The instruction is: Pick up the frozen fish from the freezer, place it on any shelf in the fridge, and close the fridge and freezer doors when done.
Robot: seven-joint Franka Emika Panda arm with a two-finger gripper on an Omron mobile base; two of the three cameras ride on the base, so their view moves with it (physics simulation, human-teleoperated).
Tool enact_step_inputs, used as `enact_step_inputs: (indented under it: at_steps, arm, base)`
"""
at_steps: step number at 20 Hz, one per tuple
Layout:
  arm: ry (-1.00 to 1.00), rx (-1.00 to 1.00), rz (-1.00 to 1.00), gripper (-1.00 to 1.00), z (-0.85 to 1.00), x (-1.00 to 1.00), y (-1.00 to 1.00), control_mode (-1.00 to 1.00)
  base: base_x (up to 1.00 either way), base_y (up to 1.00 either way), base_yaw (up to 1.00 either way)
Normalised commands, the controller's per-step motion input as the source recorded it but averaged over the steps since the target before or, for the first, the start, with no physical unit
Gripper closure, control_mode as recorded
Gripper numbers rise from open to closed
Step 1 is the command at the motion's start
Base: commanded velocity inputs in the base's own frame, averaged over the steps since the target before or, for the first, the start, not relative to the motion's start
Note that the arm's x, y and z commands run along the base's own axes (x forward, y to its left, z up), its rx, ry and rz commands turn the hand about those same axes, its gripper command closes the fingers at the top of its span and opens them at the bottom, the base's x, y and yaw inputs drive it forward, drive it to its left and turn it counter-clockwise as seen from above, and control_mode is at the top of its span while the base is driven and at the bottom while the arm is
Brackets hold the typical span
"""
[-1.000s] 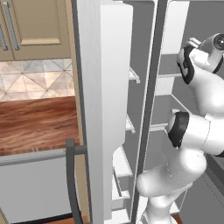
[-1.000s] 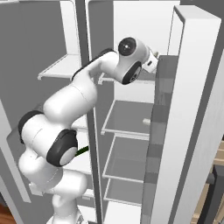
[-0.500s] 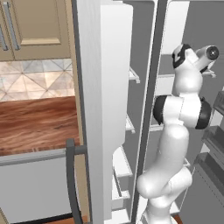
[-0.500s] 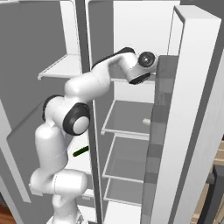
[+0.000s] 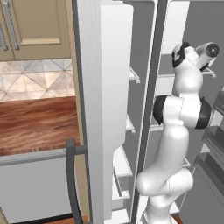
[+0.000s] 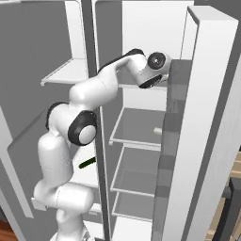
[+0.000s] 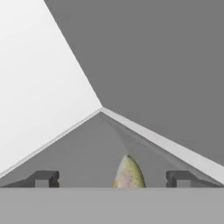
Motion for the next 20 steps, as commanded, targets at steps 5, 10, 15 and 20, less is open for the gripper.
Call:
enact_step_inputs:
  at_steps: [5,10,15,20]
  arm:
    - [-0.02,0.0,-0.1,-1.0,0.46,-1.0,0.74,-1.0]
    - [-0.12,-0.01,-0.1,-1.0,0.38,-1.0,0.87,-1.0]
    - [-0.08,0.0,-0.08,-1.0,0.61,-1.0,0.72,-1.0]
    - [0.07,0.06,-0.04,-1.0,0.81,-1.0,0.36,-1.0]
  base:
    - [0.0,0.0,0.0]
    - [0.0,0.0,0.0]
    - [0.0,0.0,0.0]
    - [0.0,0.0,0.0]
